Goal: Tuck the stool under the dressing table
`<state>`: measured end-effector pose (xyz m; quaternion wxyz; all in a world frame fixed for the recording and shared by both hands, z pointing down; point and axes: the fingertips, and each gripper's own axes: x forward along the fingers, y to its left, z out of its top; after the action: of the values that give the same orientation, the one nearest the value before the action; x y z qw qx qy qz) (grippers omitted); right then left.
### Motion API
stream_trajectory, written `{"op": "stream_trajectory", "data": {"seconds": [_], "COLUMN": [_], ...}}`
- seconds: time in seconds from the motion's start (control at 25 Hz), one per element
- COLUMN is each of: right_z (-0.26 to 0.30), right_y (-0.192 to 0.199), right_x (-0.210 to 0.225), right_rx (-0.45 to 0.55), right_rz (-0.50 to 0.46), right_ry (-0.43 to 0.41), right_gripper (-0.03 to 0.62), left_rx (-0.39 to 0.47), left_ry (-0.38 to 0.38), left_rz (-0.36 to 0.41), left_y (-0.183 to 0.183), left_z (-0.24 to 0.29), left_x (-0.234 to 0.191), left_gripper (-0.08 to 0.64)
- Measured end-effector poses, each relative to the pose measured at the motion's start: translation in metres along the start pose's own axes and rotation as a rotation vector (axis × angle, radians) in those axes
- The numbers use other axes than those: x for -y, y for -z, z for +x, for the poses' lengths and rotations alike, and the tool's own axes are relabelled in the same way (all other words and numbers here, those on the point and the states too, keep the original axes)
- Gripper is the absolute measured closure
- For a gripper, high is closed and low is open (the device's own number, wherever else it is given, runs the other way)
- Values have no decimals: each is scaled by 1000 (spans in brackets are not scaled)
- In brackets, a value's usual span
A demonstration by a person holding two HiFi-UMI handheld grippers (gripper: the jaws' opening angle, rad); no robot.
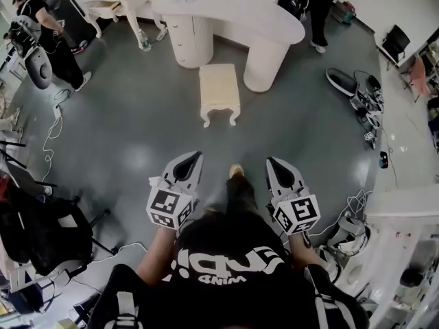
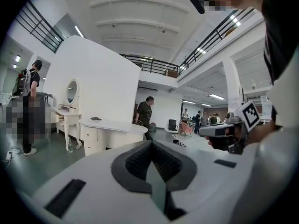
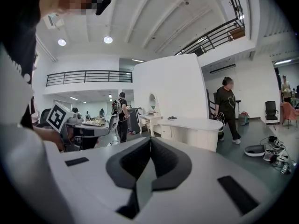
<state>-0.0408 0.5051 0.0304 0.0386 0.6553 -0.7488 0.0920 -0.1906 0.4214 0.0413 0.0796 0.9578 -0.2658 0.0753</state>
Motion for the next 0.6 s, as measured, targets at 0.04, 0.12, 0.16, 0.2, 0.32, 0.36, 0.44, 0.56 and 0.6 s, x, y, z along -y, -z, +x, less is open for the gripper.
{"op": "stream_trajectory", "data": {"seconds": [0.04, 0.12, 0.16, 0.2, 0.32, 0.36, 0.44, 0.56, 0.6], "right_z": [4, 13, 18, 22, 37, 42, 54, 74, 82], "right_y": [1, 0, 0, -1, -5, -7, -10, -16, -18], "right_x": [4, 12, 15, 17, 28, 31, 39, 49, 51], "right_rx": [3, 7, 8, 8, 8, 9, 9, 5, 3], "right_rz": [3, 9, 11, 13, 15, 16, 20, 22, 22], "right_ry": [9, 22, 25, 26, 25, 25, 25, 18, 14], "right_gripper": [569, 569, 569, 569, 569, 569, 570, 569, 569], "left_rx": [2, 4, 4, 3, -2, -4, -8, -16, -19], "left_ry": [2, 4, 4, 5, 12, 14, 17, 19, 19], "left_rz": [1, 2, 2, 1, 3, 3, 2, 2, 2], "left_y": [-1, -3, -4, -6, -11, -12, -15, -20, -23], "left_z": [4, 12, 16, 21, 35, 41, 52, 68, 73], "left_x": [-3, -12, -16, -19, -28, -31, -39, -51, -55], "left_gripper": [551, 551, 551, 551, 551, 551, 551, 552, 551]}}
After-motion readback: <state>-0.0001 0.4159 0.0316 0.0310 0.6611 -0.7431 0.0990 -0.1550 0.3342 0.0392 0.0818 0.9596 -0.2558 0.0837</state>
